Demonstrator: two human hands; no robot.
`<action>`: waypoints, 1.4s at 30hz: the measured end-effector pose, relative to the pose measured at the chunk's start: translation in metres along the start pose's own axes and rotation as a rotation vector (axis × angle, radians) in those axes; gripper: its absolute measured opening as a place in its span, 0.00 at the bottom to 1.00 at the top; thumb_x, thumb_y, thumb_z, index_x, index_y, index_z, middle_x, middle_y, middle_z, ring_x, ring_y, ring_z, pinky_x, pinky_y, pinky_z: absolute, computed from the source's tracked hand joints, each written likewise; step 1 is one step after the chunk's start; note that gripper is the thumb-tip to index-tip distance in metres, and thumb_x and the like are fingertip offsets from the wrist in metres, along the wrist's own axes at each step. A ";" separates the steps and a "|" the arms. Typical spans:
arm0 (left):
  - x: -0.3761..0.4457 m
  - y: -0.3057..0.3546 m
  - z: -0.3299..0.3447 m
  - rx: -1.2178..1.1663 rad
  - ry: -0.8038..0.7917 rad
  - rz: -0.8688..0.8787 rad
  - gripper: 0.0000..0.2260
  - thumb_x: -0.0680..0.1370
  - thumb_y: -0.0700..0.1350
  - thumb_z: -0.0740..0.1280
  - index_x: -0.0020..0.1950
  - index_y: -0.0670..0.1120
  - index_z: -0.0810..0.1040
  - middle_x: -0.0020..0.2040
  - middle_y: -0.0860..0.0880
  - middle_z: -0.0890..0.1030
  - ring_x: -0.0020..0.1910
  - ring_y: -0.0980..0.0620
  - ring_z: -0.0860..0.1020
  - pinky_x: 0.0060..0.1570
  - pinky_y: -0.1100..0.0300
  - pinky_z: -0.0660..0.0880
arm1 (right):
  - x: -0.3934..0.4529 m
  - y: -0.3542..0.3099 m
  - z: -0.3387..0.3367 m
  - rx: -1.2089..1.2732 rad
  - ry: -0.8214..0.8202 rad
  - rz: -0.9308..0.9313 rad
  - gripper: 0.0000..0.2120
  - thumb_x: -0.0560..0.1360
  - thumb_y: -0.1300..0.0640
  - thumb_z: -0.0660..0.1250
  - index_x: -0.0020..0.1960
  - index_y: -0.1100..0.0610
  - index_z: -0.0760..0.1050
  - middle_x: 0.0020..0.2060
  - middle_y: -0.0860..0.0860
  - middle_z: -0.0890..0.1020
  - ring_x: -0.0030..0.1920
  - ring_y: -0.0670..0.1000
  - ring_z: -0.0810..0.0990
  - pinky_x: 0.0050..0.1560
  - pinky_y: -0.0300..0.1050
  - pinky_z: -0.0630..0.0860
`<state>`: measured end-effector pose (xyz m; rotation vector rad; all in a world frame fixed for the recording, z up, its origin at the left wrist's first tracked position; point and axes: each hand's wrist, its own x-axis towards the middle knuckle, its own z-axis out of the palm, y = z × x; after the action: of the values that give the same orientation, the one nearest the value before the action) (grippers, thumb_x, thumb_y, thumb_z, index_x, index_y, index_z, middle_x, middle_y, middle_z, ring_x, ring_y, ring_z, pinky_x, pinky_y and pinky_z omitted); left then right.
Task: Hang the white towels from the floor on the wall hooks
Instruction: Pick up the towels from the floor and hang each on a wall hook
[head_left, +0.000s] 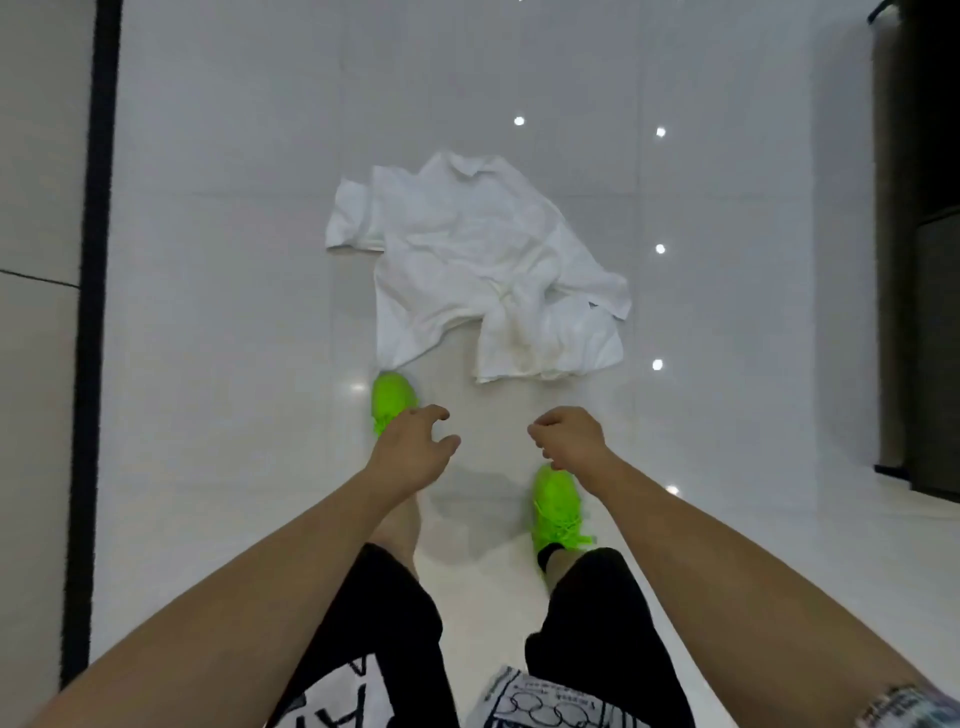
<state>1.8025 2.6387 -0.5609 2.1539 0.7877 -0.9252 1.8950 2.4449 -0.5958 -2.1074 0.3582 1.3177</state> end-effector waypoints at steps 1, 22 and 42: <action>0.025 -0.005 0.001 0.023 -0.022 0.008 0.21 0.79 0.50 0.67 0.70 0.46 0.73 0.69 0.43 0.74 0.68 0.47 0.70 0.61 0.61 0.64 | 0.022 0.000 0.011 0.098 0.000 0.051 0.07 0.73 0.58 0.69 0.47 0.61 0.82 0.40 0.59 0.83 0.37 0.54 0.80 0.41 0.48 0.80; 0.348 -0.133 0.123 0.140 -0.204 -0.038 0.19 0.79 0.53 0.66 0.68 0.49 0.75 0.63 0.44 0.76 0.62 0.45 0.75 0.64 0.53 0.70 | 0.398 0.041 0.197 1.196 0.173 0.556 0.01 0.76 0.64 0.69 0.48 0.62 0.77 0.32 0.54 0.78 0.29 0.48 0.75 0.32 0.42 0.77; -0.041 0.354 -0.047 0.288 -0.188 0.789 0.29 0.64 0.54 0.76 0.64 0.55 0.74 0.55 0.56 0.79 0.56 0.54 0.76 0.52 0.54 0.76 | -0.103 -0.039 -0.257 1.154 0.220 -0.312 0.09 0.82 0.61 0.60 0.46 0.60 0.77 0.40 0.55 0.83 0.40 0.53 0.82 0.45 0.49 0.79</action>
<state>2.0549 2.4497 -0.3883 2.2749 -0.3124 -0.8117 2.0506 2.3039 -0.4112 -1.2225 0.6494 0.4551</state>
